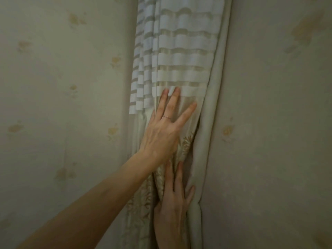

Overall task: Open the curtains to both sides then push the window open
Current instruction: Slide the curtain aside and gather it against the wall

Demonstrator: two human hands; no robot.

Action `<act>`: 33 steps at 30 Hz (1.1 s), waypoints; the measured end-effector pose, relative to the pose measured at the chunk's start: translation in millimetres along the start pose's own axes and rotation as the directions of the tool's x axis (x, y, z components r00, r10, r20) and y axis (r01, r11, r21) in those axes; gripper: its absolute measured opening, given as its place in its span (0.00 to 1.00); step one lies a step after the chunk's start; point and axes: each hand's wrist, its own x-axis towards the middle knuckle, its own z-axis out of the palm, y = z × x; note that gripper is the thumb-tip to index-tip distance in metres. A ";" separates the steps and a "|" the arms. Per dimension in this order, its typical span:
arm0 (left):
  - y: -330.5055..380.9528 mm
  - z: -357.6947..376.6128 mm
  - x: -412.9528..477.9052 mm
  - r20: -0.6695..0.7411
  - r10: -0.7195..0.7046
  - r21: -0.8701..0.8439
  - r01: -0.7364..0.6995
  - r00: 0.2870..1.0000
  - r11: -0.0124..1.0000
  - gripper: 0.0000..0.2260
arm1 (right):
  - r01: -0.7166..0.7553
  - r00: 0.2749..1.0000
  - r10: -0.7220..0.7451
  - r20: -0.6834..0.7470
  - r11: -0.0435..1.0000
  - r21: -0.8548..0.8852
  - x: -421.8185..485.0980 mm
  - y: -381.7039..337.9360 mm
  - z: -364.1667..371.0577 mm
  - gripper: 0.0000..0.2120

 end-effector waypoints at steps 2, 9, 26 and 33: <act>-11.7 12.8 2.1 -0.001 -0.045 -0.001 0.045 0.999 0.999 0.40 | 0.010 1.000 -0.009 -0.019 0.999 0.042 7.9 -1.5 12.7 0.37; -55.5 57.0 4.3 -0.041 -0.077 0.051 0.079 0.996 0.996 0.30 | 0.107 0.994 -0.106 -0.009 0.992 0.060 28.6 3.8 73.0 0.31; -81.8 88.7 -37.9 0.155 -0.096 0.019 0.094 0.983 0.995 0.30 | 0.066 0.986 -0.068 0.151 0.998 0.023 7.9 22.8 97.6 0.31; -37.0 13.5 -55.0 0.227 -0.091 0.011 0.091 0.970 0.996 0.33 | -0.009 0.941 -0.014 0.338 0.998 0.066 -33.8 -3.3 20.9 0.42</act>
